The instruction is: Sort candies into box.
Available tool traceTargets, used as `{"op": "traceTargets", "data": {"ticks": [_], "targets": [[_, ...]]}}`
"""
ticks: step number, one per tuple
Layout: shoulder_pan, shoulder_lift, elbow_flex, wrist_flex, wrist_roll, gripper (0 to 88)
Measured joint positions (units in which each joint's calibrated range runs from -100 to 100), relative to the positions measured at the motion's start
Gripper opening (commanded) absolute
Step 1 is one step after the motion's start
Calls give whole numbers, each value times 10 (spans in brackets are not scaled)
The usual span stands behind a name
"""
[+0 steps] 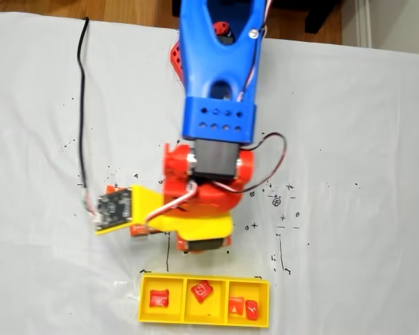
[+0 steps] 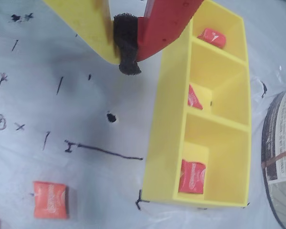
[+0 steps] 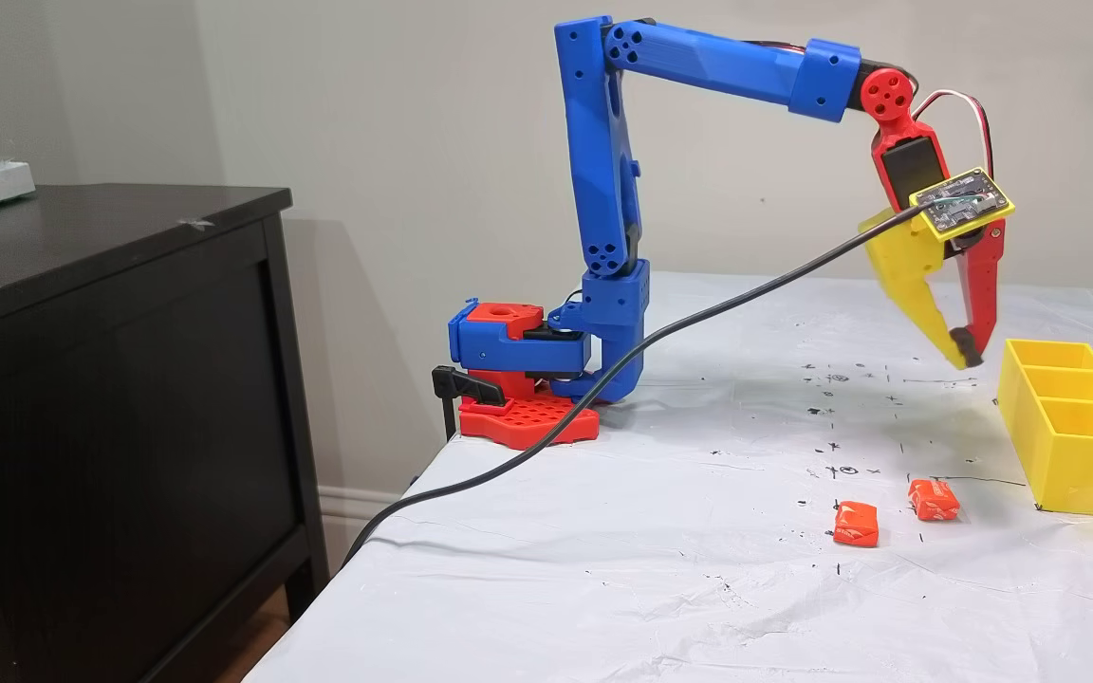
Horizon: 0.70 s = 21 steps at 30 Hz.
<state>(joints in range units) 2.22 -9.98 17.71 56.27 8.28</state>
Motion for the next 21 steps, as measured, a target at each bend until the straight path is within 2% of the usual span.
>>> {"op": "traceTargets", "data": {"ticks": [10,14,18,21], "targets": [[82,48,-86,108,76,16],[101,92,-118,126,99,125],[117,159,-181,163,117,184],[129,200,-217,177,137,194]]}}
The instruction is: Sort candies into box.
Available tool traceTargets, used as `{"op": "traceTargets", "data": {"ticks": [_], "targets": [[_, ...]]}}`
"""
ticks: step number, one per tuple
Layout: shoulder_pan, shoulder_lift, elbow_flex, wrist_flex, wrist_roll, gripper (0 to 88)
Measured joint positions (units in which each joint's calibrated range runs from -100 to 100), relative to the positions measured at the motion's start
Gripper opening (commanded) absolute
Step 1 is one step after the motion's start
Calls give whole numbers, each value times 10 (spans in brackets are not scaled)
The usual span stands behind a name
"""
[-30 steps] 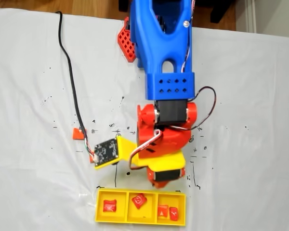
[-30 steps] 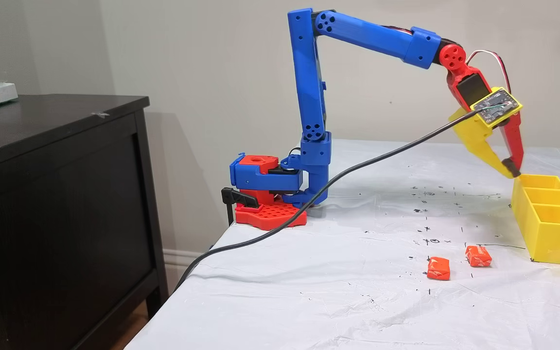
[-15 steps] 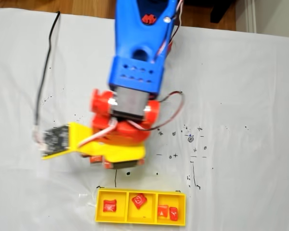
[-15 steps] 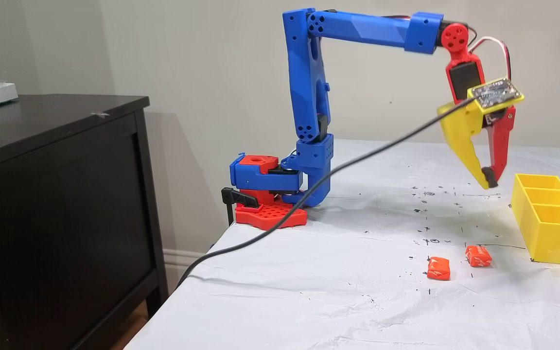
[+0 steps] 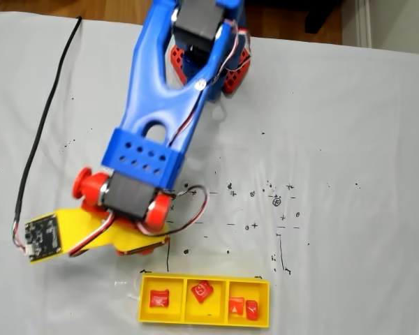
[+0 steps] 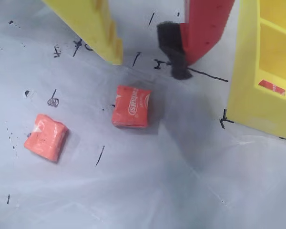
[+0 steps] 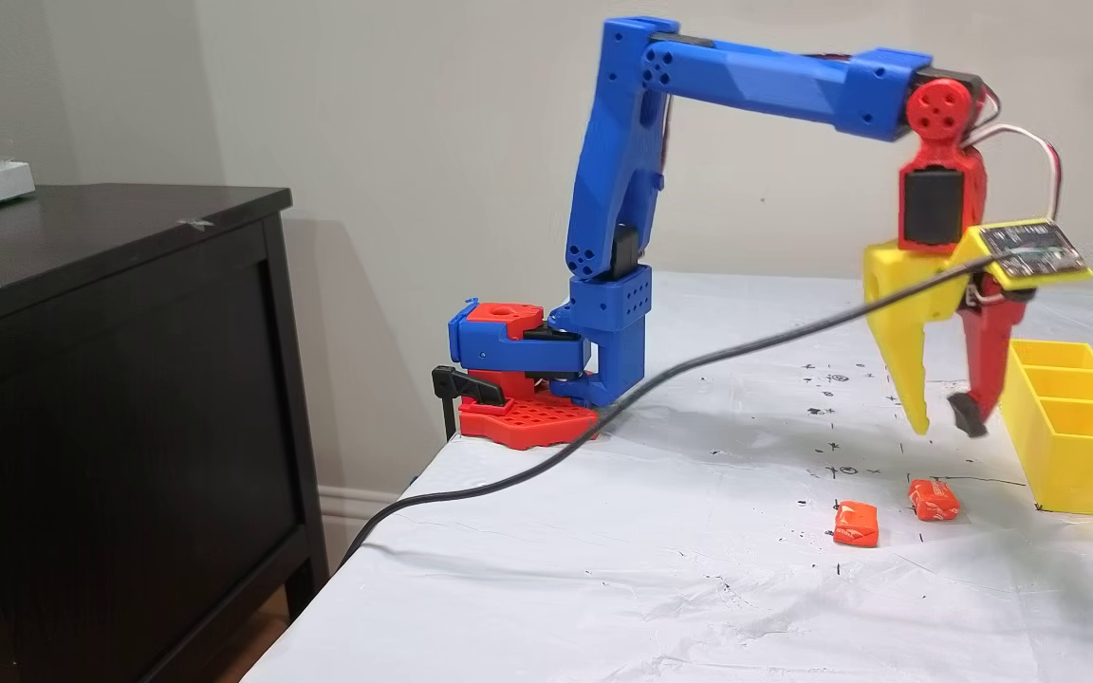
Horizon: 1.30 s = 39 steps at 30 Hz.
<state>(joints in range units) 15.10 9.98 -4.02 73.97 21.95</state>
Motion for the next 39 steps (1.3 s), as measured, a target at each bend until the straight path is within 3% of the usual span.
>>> {"op": "traceTargets", "data": {"ticks": [13,39], "targets": [[27,36,-11,29,56,227],[9,151,-74,1,44,243]]}}
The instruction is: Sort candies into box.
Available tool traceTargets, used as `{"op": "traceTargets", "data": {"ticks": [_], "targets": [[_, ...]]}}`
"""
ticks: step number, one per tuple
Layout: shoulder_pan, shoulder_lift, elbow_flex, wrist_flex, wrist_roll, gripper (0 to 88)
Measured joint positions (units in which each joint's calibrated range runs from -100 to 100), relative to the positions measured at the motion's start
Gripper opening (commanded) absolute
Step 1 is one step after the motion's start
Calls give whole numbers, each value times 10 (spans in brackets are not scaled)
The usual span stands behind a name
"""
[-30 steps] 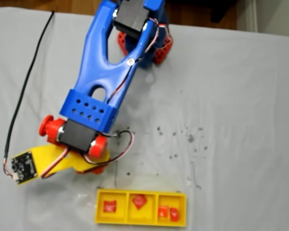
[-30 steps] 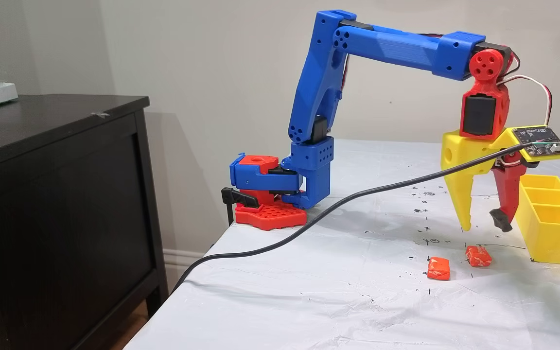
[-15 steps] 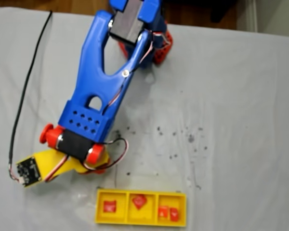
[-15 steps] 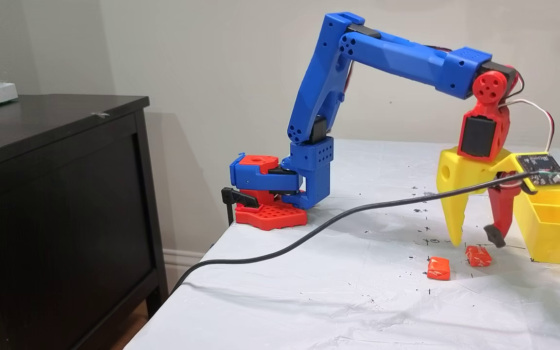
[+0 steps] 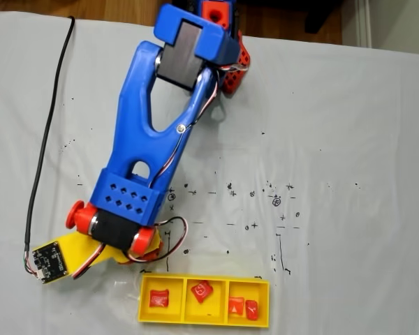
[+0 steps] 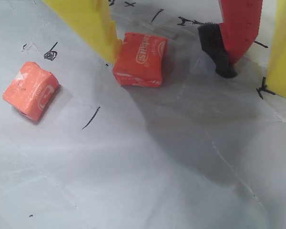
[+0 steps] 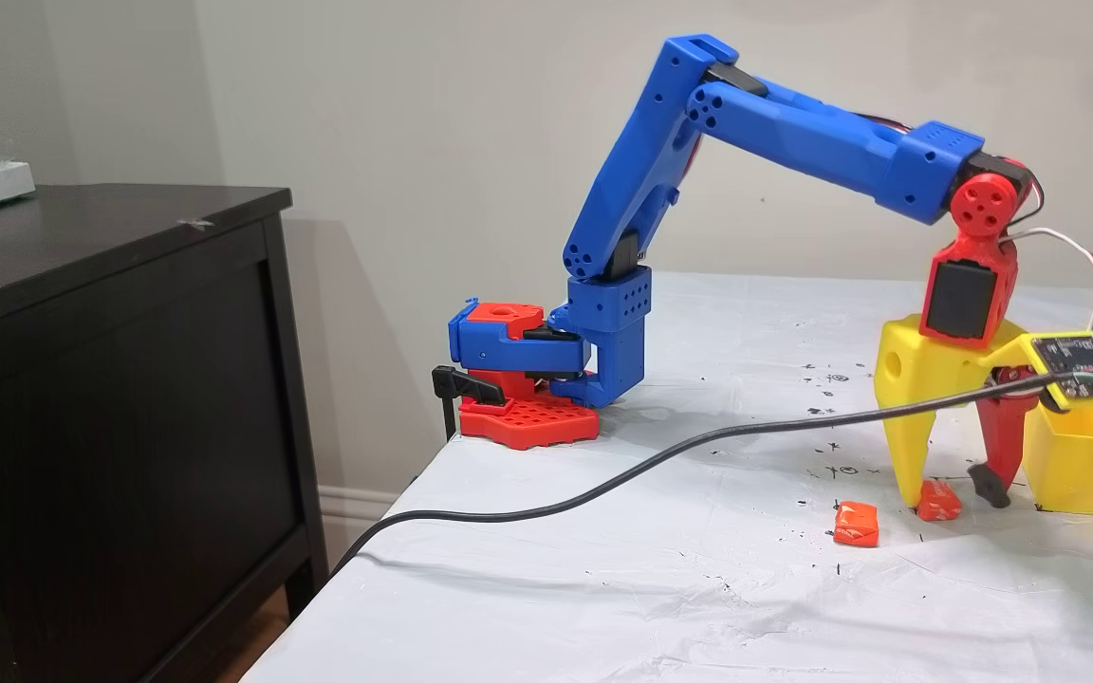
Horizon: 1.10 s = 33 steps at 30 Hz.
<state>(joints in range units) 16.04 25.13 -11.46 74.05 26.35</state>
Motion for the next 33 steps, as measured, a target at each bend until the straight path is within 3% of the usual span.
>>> {"op": "traceTargets", "data": {"ticks": [4,7,17,33], "targets": [[0,9,-12,10,0,234],[0,14,-13,10,2,82],[1,15,-25,35,-1,3],[-59,-207,96,-24,-47,2]]}}
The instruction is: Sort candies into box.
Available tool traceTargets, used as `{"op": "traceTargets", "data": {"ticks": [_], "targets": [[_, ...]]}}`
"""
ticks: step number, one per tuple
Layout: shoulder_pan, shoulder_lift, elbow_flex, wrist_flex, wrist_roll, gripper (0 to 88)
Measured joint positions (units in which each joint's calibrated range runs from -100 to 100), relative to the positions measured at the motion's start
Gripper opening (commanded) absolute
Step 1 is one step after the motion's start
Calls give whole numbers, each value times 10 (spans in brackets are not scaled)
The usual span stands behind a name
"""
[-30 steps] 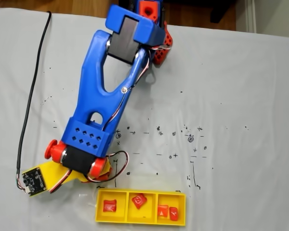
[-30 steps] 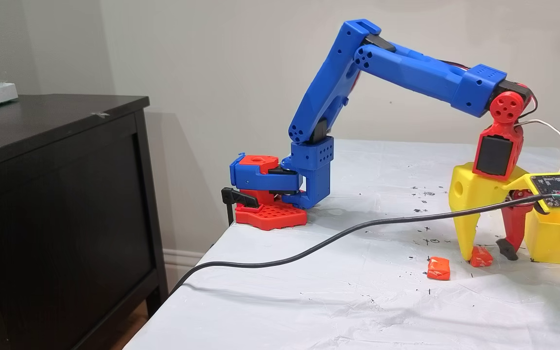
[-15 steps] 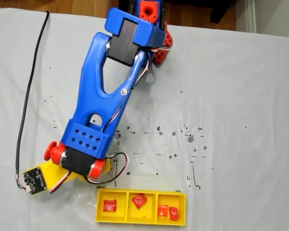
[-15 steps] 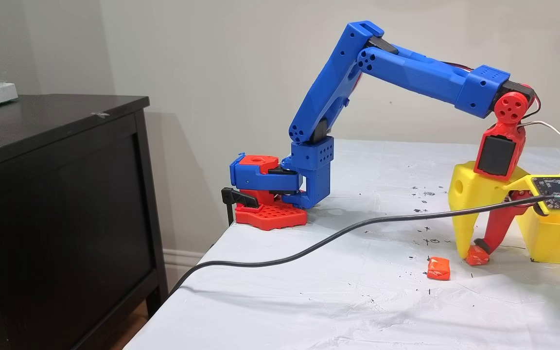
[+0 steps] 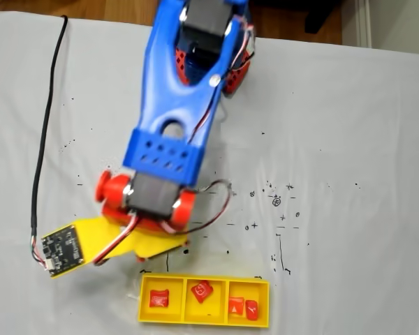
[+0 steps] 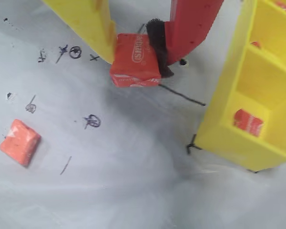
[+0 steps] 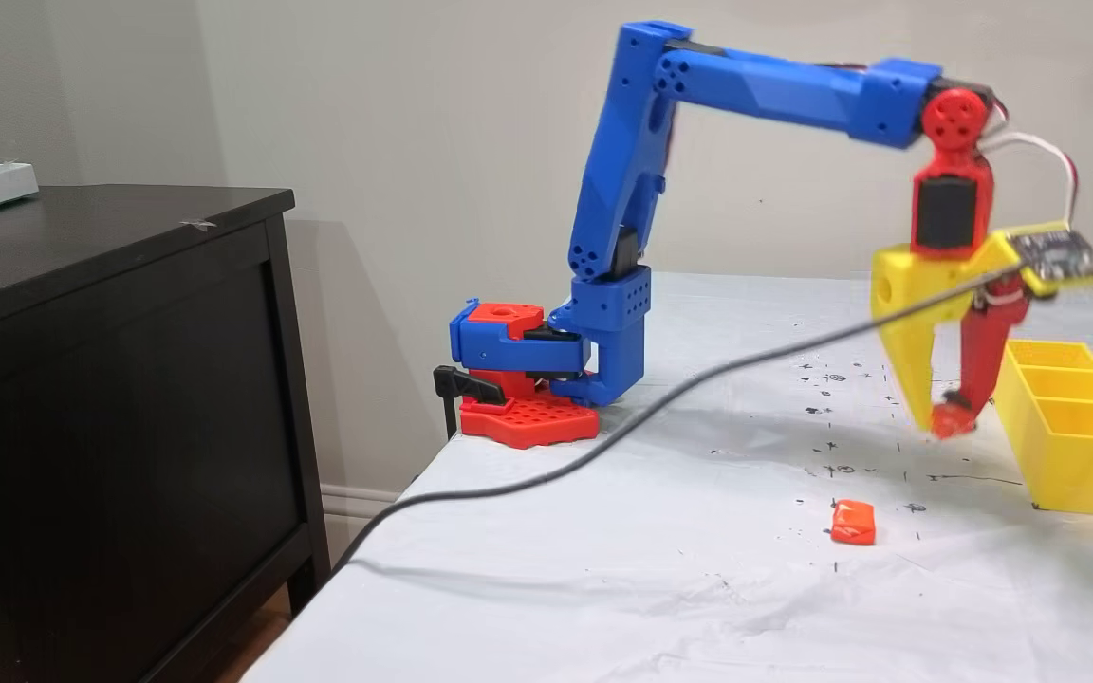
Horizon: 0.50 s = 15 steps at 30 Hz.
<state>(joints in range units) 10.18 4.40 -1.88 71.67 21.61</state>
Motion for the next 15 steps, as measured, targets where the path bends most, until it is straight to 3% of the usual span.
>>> {"op": "traceTargets", "data": {"ticks": [15], "targets": [[-89,-74,51,-137,-100,1]]}}
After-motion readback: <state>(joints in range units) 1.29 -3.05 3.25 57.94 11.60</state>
